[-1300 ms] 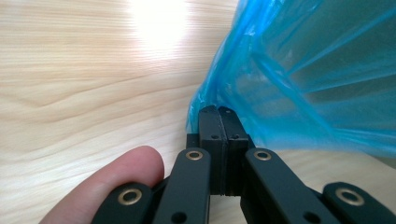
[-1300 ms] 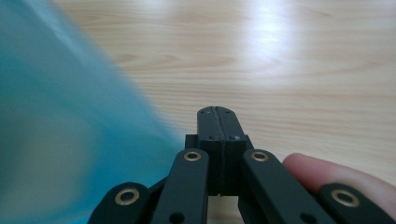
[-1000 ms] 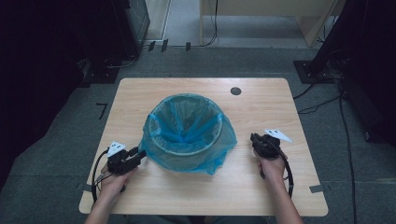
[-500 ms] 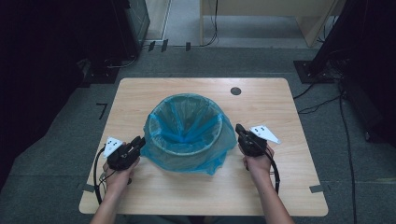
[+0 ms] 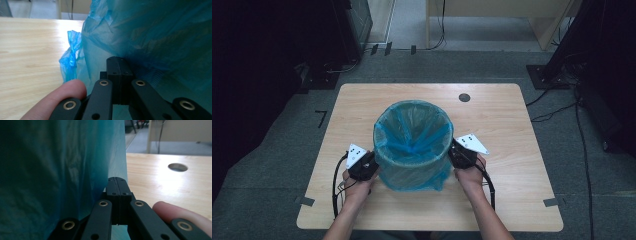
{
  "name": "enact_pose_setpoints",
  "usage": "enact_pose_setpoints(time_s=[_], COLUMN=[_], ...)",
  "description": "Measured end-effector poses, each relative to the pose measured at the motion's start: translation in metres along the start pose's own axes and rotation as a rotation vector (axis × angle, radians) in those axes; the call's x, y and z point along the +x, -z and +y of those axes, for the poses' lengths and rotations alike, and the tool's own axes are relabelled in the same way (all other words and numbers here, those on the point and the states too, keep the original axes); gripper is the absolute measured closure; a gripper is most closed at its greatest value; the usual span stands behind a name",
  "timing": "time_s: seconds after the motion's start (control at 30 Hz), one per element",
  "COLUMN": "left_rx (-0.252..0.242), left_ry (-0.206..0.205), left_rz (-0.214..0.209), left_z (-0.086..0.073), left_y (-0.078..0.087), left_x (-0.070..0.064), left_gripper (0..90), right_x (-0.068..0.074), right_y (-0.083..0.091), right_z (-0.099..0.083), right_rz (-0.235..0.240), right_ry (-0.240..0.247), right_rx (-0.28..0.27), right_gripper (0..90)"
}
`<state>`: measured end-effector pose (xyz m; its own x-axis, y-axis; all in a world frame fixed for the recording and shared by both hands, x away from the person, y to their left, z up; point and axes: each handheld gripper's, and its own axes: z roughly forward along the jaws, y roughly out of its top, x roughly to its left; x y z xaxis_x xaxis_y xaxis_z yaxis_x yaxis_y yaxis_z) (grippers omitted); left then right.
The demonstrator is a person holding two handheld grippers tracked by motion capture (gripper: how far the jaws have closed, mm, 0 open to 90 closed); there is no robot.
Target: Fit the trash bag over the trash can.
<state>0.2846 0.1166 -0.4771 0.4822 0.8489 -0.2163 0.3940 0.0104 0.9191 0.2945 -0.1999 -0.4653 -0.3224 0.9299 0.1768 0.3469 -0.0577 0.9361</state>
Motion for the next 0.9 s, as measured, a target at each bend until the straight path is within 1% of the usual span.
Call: enact_pose_setpoints(time_s=[0.03,0.07,0.1,0.13,0.17,0.2,0.23,0.27,0.3,0.33,0.37,0.4,0.43,0.47,0.5,0.53,0.57,0.63,0.73,0.77,0.8,0.83,0.9], left_rx=[-0.001,-0.001,0.000,0.001,0.005,0.008,0.012,0.006,0.002,0.001,-0.001,0.002,0.012,0.019,0.032,0.041,0.063,0.085,0.094,0.093,0.101,0.120,0.173], left_ry=[0.005,-0.005,-0.013,-0.017,-0.029,-0.031,-0.032,-0.026,-0.020,-0.015,-0.021,-0.025,-0.030,-0.035,-0.040,-0.042,-0.057,-0.076,-0.079,-0.087,-0.092,-0.089,-0.093], left_rz=[-0.006,-0.003,-0.008,-0.013,-0.013,-0.008,-0.001,-0.002,-0.005,0.000,0.015,0.029,0.044,0.051,0.047,0.047,0.058,0.066,0.049,0.034,0.036,0.049,0.083], left_z=[0.000,-0.001,-0.002,-0.002,-0.002,-0.002,-0.002,-0.001,-0.001,0.000,0.001,0.002,0.003,0.003,0.003,0.003,0.002,-0.001,-0.007,-0.010,-0.012,-0.014,-0.019], left_y=[0.000,0.000,0.000,0.000,0.000,0.000,0.001,0.003,0.005,0.007,0.012,0.015,0.019,0.023,0.027,0.030,0.034,0.040,0.050,0.055,0.058,0.060,0.062], left_x=[0.000,-0.002,-0.004,-0.006,-0.008,-0.009,-0.009,-0.007,-0.005,-0.003,0.000,0.002,0.005,0.007,0.010,0.012,0.015,0.020,0.027,0.030,0.032,0.035,0.041], left_gripper=[90.0,90.0,90.0,90.0,90.0,86.8,80.3,71.5,60.4,53.9,48.4,38.0,27.4,23.2,19.7,17.5,17.5,16.7,14.7,10.9,9.9,9.4,7.0], right_x=[-0.002,-0.003,-0.004,-0.006,-0.007,-0.010,-0.012,-0.014,-0.018,-0.022,-0.024,-0.029,-0.033,-0.036,-0.038,-0.040,-0.042,-0.047,-0.053,-0.054,-0.055,-0.055,-0.055], right_y=[0.001,0.002,0.004,0.006,0.007,0.009,0.011,0.013,0.016,0.019,0.021,0.025,0.028,0.031,0.035,0.038,0.040,0.047,0.056,0.058,0.062,0.064,0.071], right_z=[0.000,-0.001,-0.002,-0.002,-0.001,-0.001,0.000,0.000,0.001,0.002,0.003,0.006,0.008,0.010,0.012,0.014,0.016,0.020,0.027,0.029,0.031,0.033,0.040], right_rz=[0.011,0.019,0.025,0.020,0.021,0.024,0.027,0.027,0.036,0.046,0.053,0.072,0.081,0.085,0.089,0.091,0.095,0.109,0.165,0.174,0.185,0.191,0.220], right_ry=[-0.009,-0.007,0.011,0.031,0.037,0.049,0.057,0.069,0.080,0.085,0.089,0.099,0.110,0.124,0.132,0.137,0.143,0.176,0.202,0.215,0.239,0.257,0.288], right_rx=[0.000,-0.002,-0.004,-0.003,0.000,0.005,0.008,0.009,0.009,0.008,0.004,0.000,-0.003,-0.007,-0.009,-0.008,-0.009,-0.012,-0.021,-0.027,-0.040,-0.051,-0.062], right_gripper=[90.0,90.0,90.0,90.0,90.0,90.0,90.0,90.0,90.0,90.0,90.0,90.0,90.0,90.0,90.0,90.0,90.0,90.0,90.0,90.0,90.0,90.0,90.0])
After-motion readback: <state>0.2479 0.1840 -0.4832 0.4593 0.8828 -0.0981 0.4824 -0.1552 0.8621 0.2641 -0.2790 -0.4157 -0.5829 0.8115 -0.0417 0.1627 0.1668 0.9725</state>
